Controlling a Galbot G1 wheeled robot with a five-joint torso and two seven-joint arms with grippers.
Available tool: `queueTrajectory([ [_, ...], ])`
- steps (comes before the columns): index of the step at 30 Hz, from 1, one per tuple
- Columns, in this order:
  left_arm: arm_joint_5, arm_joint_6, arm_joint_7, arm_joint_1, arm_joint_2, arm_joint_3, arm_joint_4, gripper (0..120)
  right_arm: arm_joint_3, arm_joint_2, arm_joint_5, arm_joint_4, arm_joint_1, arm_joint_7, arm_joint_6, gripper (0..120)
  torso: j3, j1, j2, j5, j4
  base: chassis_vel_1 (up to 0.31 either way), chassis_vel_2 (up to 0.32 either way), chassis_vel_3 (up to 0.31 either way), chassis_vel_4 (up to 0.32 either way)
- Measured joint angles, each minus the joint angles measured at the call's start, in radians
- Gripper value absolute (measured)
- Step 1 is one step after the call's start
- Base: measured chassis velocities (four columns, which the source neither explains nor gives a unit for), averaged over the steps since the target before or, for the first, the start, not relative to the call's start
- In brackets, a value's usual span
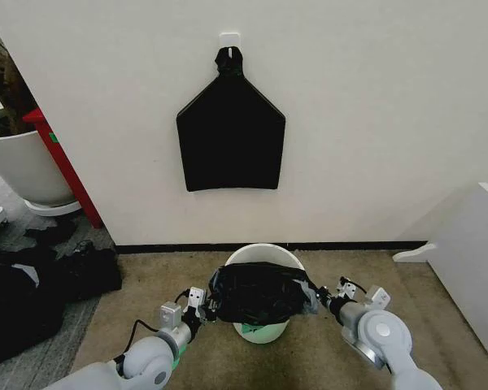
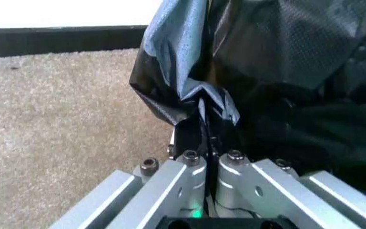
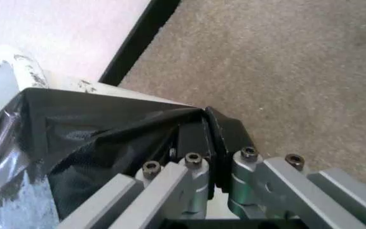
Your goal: Place the garbage bag over the trash bin.
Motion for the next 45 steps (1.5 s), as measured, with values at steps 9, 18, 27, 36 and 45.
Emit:
queueTrajectory([
  [9,0.013,-0.001,-0.008,-0.021,-0.028,0.024,0.01,0,0.003,0.009,-0.089,-0.046,-0.005,-0.144,-0.021,0,0.0,0.0,0.0,0.0001,0.0,0.0,0.0,0.0,0.0],
  [18,0.074,-0.017,-0.028,0.019,0.014,0.009,-0.05,21,0.01,-0.012,-0.1,0.06,-0.038,-0.092,-0.04,30,0.0,0.0,0.0,-0.0001,0.0,0.0,0.0,0.0,0.0],
  [27,0.094,-0.025,-0.009,0.105,0.051,-0.068,-0.094,52,0.02,-0.035,-0.108,0.114,-0.092,-0.083,-0.045,62,0.0,0.0,0.0,-0.0001,0.0,0.0,0.0,0.0,0.0],
  [36,0.126,-0.035,0.033,0.249,0.073,-0.221,-0.127,84,0.045,-0.048,-0.143,0.134,-0.131,-0.133,-0.034,93,0.0,0.0,0.0,-0.0001,-0.0001,0.0,0.0,0.0,0.0],
  [45,0.158,-0.05,0.091,0.345,0.086,-0.331,-0.156,100,0.074,-0.061,-0.175,0.182,-0.171,-0.149,-0.024,100,0.0,0.0,0.0,-0.0001,0.0,0.0,0.0,0.0,0.0],
])
